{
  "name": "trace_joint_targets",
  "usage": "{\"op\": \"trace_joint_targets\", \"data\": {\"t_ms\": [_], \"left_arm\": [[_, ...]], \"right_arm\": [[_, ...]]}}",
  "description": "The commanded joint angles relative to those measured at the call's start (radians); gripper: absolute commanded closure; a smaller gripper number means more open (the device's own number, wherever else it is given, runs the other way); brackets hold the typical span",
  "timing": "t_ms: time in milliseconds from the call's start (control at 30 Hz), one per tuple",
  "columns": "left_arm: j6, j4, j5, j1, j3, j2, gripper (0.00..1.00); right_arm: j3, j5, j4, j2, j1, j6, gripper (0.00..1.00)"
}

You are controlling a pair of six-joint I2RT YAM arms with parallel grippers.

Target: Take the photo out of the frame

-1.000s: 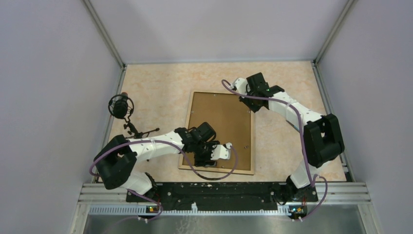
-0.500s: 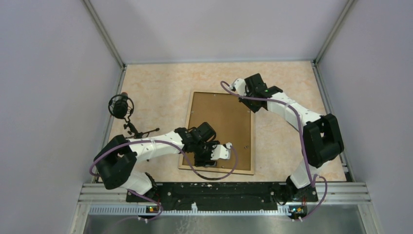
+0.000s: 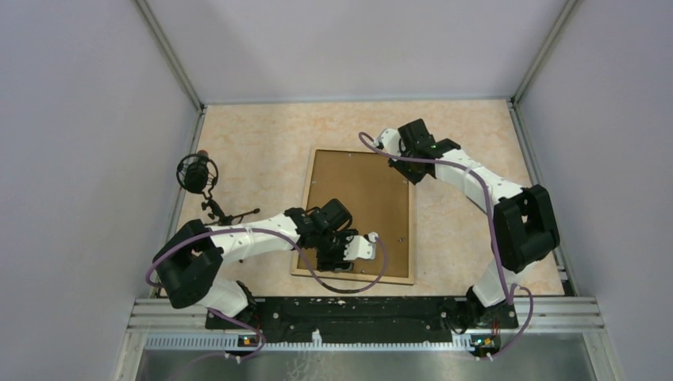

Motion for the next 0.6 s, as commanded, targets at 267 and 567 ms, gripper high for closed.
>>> {"op": "trace_joint_targets", "data": {"t_ms": [267,567], "left_arm": [[0.000,0.026,-0.006,-0.003,0.011,0.000,0.33],[0.001,0.027,-0.010,-0.003,0.006,-0.001,0.33]], "right_arm": [[0.068,-0.138,-0.114,0.030,0.011,0.030,1.00],[0.064,-0.124,-0.062,0.050,0.011,0.046,1.00]]}}
